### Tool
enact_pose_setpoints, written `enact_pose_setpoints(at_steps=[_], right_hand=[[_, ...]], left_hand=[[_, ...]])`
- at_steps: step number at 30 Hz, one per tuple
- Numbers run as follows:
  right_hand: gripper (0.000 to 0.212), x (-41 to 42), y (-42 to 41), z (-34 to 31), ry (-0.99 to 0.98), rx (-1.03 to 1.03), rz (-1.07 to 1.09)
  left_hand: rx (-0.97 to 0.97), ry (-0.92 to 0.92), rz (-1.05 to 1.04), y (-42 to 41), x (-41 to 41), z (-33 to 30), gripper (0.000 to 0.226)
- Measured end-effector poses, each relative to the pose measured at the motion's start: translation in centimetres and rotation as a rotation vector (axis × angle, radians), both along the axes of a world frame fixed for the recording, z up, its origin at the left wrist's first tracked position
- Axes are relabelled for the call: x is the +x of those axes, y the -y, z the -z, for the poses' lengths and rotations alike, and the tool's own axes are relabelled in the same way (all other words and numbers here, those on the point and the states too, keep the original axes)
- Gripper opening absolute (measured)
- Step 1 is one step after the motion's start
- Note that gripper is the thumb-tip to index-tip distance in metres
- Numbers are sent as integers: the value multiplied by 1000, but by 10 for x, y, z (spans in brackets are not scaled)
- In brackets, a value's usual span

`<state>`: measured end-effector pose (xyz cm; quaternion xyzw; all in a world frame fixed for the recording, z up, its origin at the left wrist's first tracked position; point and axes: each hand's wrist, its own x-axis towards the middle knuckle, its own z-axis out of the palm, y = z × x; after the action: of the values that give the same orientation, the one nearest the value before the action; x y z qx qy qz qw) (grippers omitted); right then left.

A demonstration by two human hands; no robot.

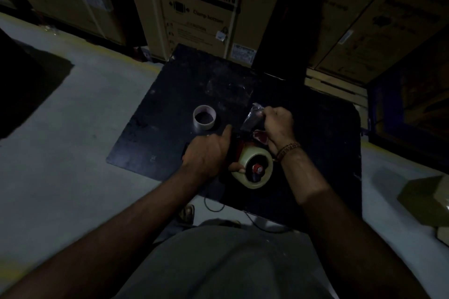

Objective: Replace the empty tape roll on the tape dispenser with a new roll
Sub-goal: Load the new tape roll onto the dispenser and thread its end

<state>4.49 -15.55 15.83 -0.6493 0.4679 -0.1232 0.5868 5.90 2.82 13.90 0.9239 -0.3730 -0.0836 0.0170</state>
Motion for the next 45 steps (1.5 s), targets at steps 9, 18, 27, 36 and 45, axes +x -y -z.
enact_pose_setpoints(at_steps=[9, 18, 27, 36, 45], right_hand=[[14, -1, 19, -7, -48, 140, -87], [9, -16, 41, -6, -127, 390, -36], [7, -45, 50, 3, -42, 291, -77], [39, -75, 44, 11, -4, 31, -104], [51, -105, 41, 9, 234, 524, 15]], left_hand=[[-128, -150, 52, -2, 13, 4, 101], [-197, -253, 72, -6, 22, 18, 106], [-396, -461, -21, 4, 29, 26, 83], [-549, -515, -70, 28, 37, 21, 61], [-771, -702, -238, 68, 26, 19, 47]])
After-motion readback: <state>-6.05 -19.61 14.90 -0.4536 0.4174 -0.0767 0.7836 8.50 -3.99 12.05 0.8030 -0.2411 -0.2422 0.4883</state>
